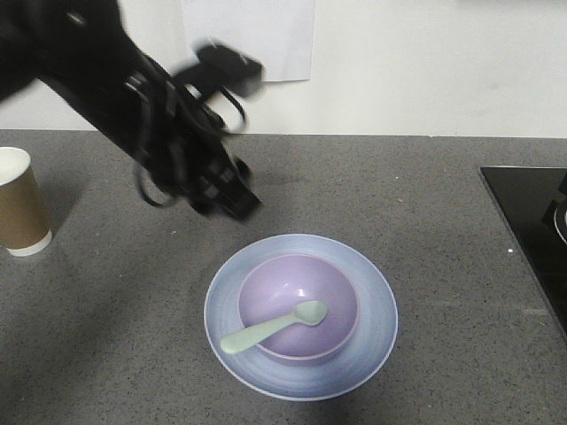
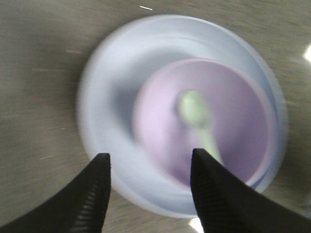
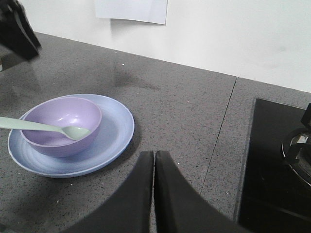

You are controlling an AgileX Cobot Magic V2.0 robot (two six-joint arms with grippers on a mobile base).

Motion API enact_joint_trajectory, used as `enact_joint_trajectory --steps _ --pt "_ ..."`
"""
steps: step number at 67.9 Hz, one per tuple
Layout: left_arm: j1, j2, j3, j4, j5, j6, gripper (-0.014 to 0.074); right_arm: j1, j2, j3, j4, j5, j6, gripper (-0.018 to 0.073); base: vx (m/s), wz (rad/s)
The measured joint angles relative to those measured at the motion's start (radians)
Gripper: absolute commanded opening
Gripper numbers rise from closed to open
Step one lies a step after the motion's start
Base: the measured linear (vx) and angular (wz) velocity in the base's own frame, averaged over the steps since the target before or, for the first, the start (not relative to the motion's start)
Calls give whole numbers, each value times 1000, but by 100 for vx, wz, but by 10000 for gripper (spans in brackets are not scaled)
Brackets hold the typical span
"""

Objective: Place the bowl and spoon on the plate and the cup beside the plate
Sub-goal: 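Raise the left gripper and move it toward the brown cup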

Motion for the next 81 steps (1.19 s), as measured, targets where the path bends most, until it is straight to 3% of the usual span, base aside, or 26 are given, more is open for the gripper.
enact_joint_trajectory --steps 14,23,38,57,81 --pt "10 -189 -18 442 16 -199 358 0 0 0 0 0 0 -6 0 0" --pt "75 -317 -18 588 23 -277 335 0 0 0 0 -1 1 -6 0 0" --pt "258 -476 -19 766 33 -347 314 0 0 0 23 -1 1 -6 0 0" --pt "434 -486 -26 782 -33 -378 267 0 0 0 34 -2 1 -6 0 0" --pt "590 -273 -26 555 -130 -357 242 0 0 0 37 -1 1 -6 0 0"
